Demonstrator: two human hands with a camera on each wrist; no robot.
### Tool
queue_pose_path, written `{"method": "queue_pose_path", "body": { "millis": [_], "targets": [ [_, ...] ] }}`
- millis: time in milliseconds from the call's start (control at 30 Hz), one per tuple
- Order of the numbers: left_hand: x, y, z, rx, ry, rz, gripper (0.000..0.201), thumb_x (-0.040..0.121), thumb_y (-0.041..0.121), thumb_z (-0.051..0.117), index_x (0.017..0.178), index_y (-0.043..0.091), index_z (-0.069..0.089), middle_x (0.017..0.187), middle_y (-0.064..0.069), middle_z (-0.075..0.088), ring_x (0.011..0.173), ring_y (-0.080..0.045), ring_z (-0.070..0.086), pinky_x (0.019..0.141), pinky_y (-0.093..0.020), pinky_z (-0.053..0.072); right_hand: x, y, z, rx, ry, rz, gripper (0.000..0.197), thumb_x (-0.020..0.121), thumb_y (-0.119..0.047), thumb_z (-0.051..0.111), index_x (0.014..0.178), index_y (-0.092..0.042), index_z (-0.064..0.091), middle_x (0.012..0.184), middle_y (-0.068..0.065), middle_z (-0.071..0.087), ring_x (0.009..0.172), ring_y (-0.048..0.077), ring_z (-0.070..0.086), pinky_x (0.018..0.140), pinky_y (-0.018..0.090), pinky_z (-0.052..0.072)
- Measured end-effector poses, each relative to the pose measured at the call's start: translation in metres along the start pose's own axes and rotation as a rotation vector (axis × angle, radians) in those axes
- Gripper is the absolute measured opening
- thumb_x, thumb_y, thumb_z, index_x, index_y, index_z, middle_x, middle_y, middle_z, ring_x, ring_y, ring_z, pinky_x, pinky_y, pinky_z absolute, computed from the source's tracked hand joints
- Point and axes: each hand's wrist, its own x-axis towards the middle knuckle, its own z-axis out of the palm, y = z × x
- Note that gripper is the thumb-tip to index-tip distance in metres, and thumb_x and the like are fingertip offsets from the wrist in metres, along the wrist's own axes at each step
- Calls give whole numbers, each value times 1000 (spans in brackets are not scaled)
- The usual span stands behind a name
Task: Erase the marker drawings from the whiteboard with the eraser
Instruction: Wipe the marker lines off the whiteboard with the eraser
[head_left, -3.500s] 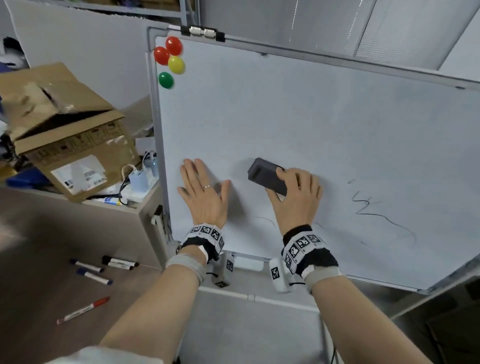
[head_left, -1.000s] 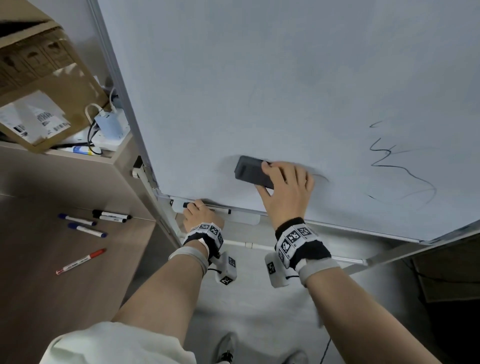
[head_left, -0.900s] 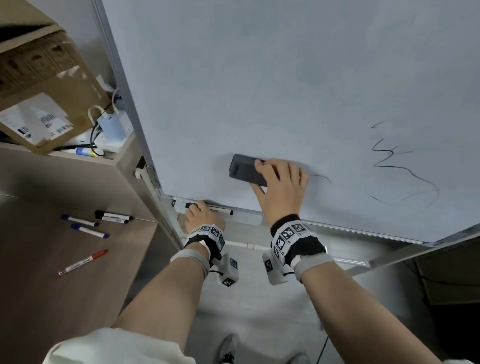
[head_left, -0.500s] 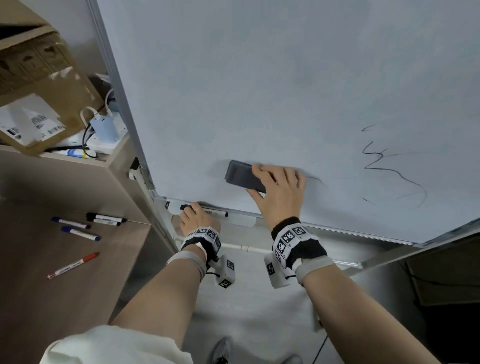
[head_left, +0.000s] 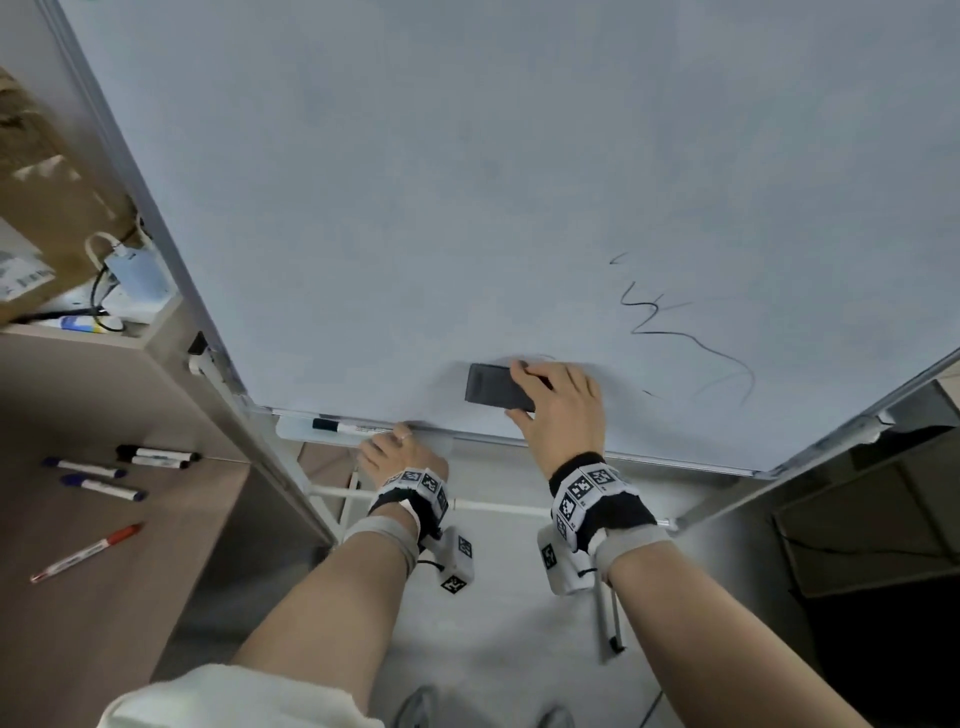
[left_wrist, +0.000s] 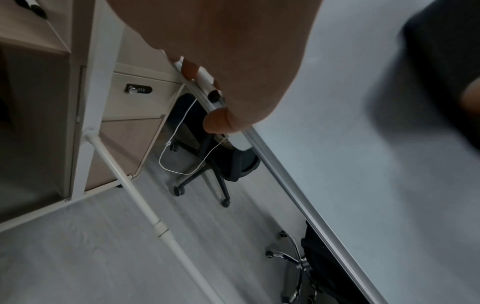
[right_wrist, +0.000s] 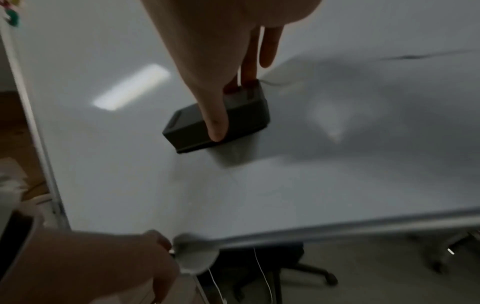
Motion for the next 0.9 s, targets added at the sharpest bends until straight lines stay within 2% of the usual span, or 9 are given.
{"method": "queue_pose_path", "body": {
  "millis": [100, 267, 333, 433, 500, 667, 733, 833, 900],
  "targets": [
    [-3, 9, 5, 22, -37, -19, 61, 79, 25, 53, 137, 15, 39, 137, -20, 40, 128, -37, 34, 116, -47, 23, -13, 19, 0, 8, 0, 24, 61, 61, -26, 94, 118, -22, 71, 108, -2, 68, 99, 28, 60, 87, 39, 44],
    [-8, 20, 13, 37, -5, -62, 68, 74, 23, 51, 139, 18, 31, 132, -20, 44, 121, -37, 38, 110, -49, 29, 18, 24, -36, 86, 280, -58, 45, 82, -32, 77, 126, -24, 67, 117, -3, 66, 104, 25, 56, 91, 37, 41],
    [-10, 22, 15, 44, -19, -71, 72, 74, 23, 50, 142, 21, 26, 134, -20, 44, 125, -38, 37, 111, -50, 28, 22, 26, -36, 89, 248, -83, 46, 81, -32, 78, 125, -24, 67, 116, -4, 66, 102, 25, 56, 91, 36, 40],
    [-14, 19, 14, 67, -36, -56, 74, 71, 19, 55, 139, 18, 27, 135, -18, 43, 129, -36, 35, 113, -49, 28, 1, 43, -14, 12, 53, -82, 57, 65, -32, 91, 117, -25, 70, 106, -5, 66, 96, 26, 59, 89, 35, 34],
    [-14, 20, 12, 66, -38, -58, 73, 72, 18, 56, 139, 17, 27, 137, -18, 41, 132, -36, 33, 115, -48, 27, -11, 56, -6, -10, 15, -53, 60, 59, -33, 94, 115, -25, 71, 104, -5, 67, 94, 25, 60, 87, 34, 32],
    [-18, 36, 17, 59, -20, -126, 71, 82, 25, 55, 147, 14, 26, 146, -32, 33, 137, -47, 28, 119, -54, 20, 15, 54, -41, 41, 215, -105, 48, 79, -38, 79, 124, -26, 68, 113, -5, 67, 101, 24, 58, 86, 36, 37],
    [-20, 48, 12, -9, 2, -180, 69, 81, 24, 55, 145, 13, 31, 142, -33, 36, 133, -51, 30, 116, -56, 23, 29, 51, -53, 63, 271, -113, 45, 82, -41, 76, 124, -27, 69, 112, -6, 67, 100, 24, 58, 85, 36, 37],
    [-26, 69, -6, -158, -15, -218, 66, 84, 24, 59, 142, 8, 33, 142, -24, 36, 131, -45, 36, 113, -52, 32, 42, 52, -63, 105, 290, -140, 45, 80, -43, 78, 122, -27, 70, 109, -6, 68, 98, 25, 60, 85, 38, 39],
    [-31, 85, -22, -233, 20, -196, 60, 84, 20, 60, 136, 0, 38, 135, -20, 42, 123, -39, 45, 106, -46, 39, 49, 53, -72, 134, 334, -137, 45, 80, -43, 78, 121, -26, 71, 108, -5, 68, 97, 24, 59, 83, 39, 40]
  ]
}}
